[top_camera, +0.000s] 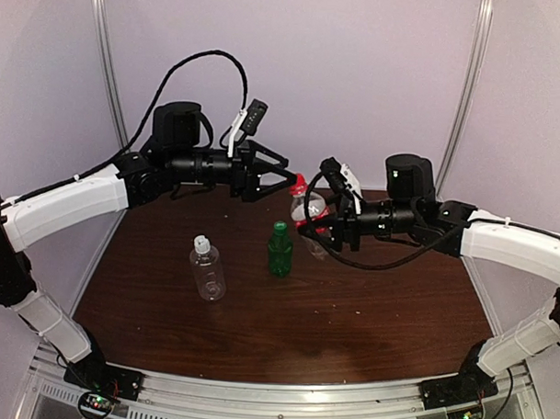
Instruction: Unscrew the bottle caps
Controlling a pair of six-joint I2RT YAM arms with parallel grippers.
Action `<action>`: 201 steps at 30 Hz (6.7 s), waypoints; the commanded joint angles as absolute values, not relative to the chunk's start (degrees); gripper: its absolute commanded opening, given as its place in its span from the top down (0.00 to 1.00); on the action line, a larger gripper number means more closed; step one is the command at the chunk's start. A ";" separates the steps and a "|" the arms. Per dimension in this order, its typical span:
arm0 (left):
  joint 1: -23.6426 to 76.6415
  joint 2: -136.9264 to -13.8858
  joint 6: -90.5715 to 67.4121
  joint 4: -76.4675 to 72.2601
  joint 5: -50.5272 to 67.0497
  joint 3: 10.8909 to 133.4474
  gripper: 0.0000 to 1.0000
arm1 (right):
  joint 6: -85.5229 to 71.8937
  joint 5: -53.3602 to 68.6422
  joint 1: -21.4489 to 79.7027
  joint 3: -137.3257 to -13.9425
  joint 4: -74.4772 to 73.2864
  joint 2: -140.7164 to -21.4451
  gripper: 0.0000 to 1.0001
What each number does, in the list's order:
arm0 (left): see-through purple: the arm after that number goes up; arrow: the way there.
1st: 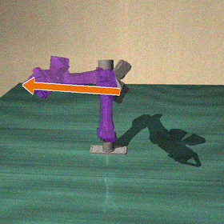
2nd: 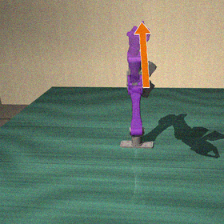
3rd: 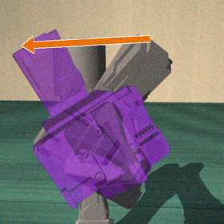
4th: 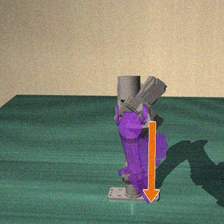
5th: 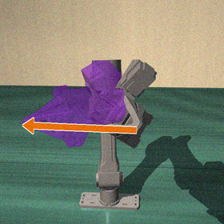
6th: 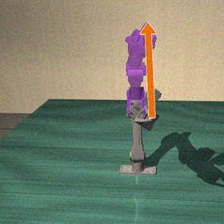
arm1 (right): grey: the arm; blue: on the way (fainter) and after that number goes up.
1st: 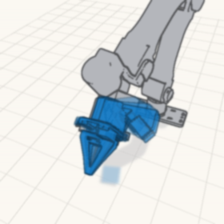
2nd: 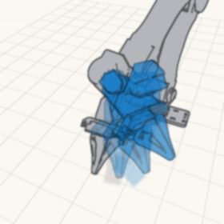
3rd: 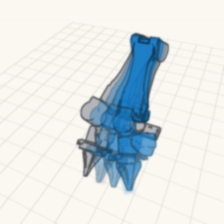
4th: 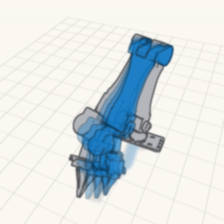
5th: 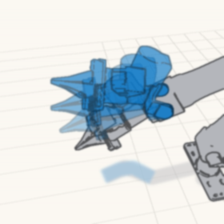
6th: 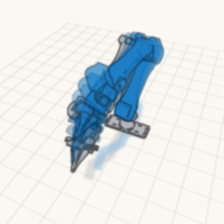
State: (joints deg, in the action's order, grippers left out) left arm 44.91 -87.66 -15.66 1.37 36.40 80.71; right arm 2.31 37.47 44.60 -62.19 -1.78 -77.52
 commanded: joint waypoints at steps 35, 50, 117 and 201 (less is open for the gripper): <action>44.16 -89.43 -8.90 -7.39 64.54 78.57 0.59 | 1.49 60.99 44.38 -66.67 -2.94 -81.76 0.51; 44.28 -88.77 -20.31 -6.02 44.24 80.07 0.80 | 2.61 33.68 44.16 -66.44 -6.89 -79.43 0.55; 45.09 -85.41 -8.79 -7.04 58.94 79.45 0.20 | 0.21 57.55 44.27 -63.39 -0.17 -77.81 0.55; 50.78 -83.98 -10.95 1.05 17.04 72.96 0.80 | -1.63 15.08 40.55 -55.53 1.85 -69.20 0.57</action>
State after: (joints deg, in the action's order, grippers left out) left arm 50.94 -84.99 -19.44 1.21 14.72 77.08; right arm 0.27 14.98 42.59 -56.47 0.69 -71.55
